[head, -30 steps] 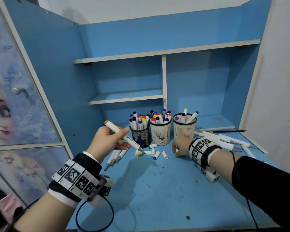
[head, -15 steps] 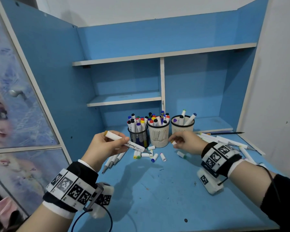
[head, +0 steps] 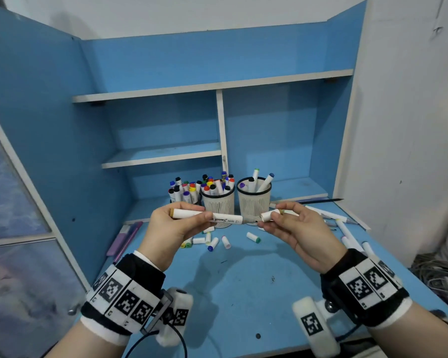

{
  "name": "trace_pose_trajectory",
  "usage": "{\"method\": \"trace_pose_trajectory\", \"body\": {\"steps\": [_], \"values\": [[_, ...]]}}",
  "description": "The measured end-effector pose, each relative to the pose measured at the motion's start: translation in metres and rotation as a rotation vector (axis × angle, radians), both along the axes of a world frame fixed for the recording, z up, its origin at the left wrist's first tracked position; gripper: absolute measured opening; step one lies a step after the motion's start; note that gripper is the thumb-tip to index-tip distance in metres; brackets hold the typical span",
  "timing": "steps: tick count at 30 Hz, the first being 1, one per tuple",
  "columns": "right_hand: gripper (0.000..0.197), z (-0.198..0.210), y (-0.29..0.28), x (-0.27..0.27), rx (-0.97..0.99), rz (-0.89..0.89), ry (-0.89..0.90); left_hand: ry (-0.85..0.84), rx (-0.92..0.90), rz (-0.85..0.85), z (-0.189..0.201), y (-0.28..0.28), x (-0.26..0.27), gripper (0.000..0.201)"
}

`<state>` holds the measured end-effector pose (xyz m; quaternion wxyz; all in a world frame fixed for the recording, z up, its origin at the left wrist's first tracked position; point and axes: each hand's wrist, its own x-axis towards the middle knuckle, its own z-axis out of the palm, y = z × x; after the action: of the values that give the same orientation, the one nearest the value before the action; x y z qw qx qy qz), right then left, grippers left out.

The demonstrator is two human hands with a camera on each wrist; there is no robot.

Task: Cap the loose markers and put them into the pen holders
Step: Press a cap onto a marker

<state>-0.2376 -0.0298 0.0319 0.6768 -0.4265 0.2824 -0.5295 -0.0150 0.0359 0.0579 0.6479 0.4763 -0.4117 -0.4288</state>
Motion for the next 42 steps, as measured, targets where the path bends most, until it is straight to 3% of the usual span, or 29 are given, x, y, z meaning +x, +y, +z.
{"method": "trace_pose_trajectory", "body": {"steps": [3, 8, 13, 19, 21, 25, 30, 32, 37, 42], "values": [[0.013, 0.001, 0.008, -0.007, 0.043, 0.018, -0.056, 0.04, -0.01, -0.01, 0.0, -0.005, -0.011, 0.023], [0.014, 0.002, 0.013, -0.014, 0.124, 0.035, -0.157, 0.089, 0.0, -0.067, 0.004, -0.006, -0.027, 0.006], [0.019, 0.001, 0.016, -0.012, 0.099, 0.045, -0.119, 0.12, 0.03, -0.099, 0.005, -0.008, -0.039, 0.014], [0.046, 0.0, 0.022, -0.012, -0.066, -0.055, -0.001, 0.147, 0.042, -0.16, 0.005, -0.007, -0.041, 0.019], [0.04, -0.002, 0.025, -0.011, -0.097, -0.089, 0.009, 0.141, 0.05, -0.169, 0.004, -0.006, -0.042, 0.022], [0.033, -0.009, 0.031, -0.006, -0.097, -0.099, 0.011, 0.117, 0.079, -0.178, 0.002, -0.006, -0.04, 0.008], [0.025, -0.01, 0.031, -0.006, -0.104, -0.011, 0.076, 0.04, 0.057, -0.174, 0.01, -0.001, -0.033, 0.012], [0.013, -0.008, 0.029, -0.008, -0.167, 0.023, 0.208, -0.018, 0.018, -0.149, 0.016, 0.001, -0.033, 0.02], [0.009, -0.01, 0.021, -0.005, -0.458, 0.003, 0.67, -0.244, -0.068, -0.05, 0.031, 0.002, -0.041, 0.028], [0.013, -0.009, 0.025, 0.012, -0.51, 0.034, 0.6, -0.431, -0.094, -0.087, 0.032, -0.003, -0.049, 0.026]]}}
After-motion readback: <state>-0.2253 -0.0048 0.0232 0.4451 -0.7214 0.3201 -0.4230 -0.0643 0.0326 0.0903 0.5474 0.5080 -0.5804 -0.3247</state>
